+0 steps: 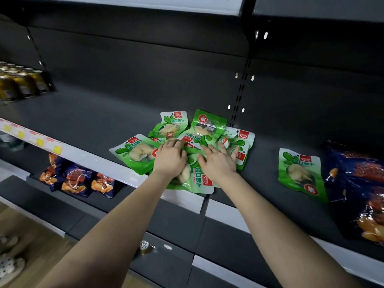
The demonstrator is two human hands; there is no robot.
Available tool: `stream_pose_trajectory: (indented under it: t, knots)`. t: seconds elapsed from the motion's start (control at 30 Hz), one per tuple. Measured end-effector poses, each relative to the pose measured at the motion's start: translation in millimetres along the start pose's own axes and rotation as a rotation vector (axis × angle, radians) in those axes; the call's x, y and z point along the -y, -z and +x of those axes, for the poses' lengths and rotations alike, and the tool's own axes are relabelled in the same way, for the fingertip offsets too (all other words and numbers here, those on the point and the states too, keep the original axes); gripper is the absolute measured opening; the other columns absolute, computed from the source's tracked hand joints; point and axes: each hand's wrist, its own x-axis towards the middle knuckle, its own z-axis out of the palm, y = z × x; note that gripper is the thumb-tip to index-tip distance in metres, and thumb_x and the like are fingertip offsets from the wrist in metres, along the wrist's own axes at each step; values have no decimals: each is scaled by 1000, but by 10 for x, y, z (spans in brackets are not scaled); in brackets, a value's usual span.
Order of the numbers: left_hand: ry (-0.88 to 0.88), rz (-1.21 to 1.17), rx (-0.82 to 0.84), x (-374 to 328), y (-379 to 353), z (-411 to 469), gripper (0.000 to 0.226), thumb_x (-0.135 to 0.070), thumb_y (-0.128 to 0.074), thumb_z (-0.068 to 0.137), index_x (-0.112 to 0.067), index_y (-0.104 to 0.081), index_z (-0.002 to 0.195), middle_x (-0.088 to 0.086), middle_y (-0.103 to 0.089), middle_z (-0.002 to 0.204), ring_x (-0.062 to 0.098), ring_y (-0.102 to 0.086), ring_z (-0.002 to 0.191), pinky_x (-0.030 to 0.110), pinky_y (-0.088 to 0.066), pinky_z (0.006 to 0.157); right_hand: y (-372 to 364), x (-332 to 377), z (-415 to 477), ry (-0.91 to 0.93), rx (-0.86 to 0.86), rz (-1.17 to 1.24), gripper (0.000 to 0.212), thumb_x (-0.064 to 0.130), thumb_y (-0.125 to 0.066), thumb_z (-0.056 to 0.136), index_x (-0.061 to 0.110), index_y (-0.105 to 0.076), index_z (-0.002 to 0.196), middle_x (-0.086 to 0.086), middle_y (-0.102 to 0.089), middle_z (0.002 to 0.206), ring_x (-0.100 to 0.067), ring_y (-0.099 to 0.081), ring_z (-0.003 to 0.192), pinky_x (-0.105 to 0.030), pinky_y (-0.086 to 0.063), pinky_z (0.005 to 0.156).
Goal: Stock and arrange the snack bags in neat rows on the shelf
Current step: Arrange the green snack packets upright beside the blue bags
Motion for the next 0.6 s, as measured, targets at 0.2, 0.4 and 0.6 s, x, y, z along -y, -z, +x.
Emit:
stream_pose_trajectory:
  t: [0.2,0.4,0.6]
  knots:
    - [-13,-11,8,38,-29,16,40,-25,-38,94,-25,-50,133,3,-45,142,26,-39,131,35,-22,112,196,-56,14,3,-47,-52,55,48,-19,100,22,-56,131,-6,-57,133,-24,-31,138,-52,9,114]
    - [-19,-4,-3,51,-39,26,39,-25,-39,94,-26,-52,131,3,-46,142,25,-39,130,34,-23,111,261,118,282,107,-183,47,47,31,-43,98,18,-40,143,-6,-39,145,-25,-34,133,-42,-29,110]
    - [-14,7,-13,51,-39,29,40,-26,-40,93,-25,-50,132,4,-45,142,25,-39,130,35,-22,112,15,155,544,34,40,109,57,38,-34,100,19,-20,152,7,-4,160,-24,-5,147,-41,-10,120]
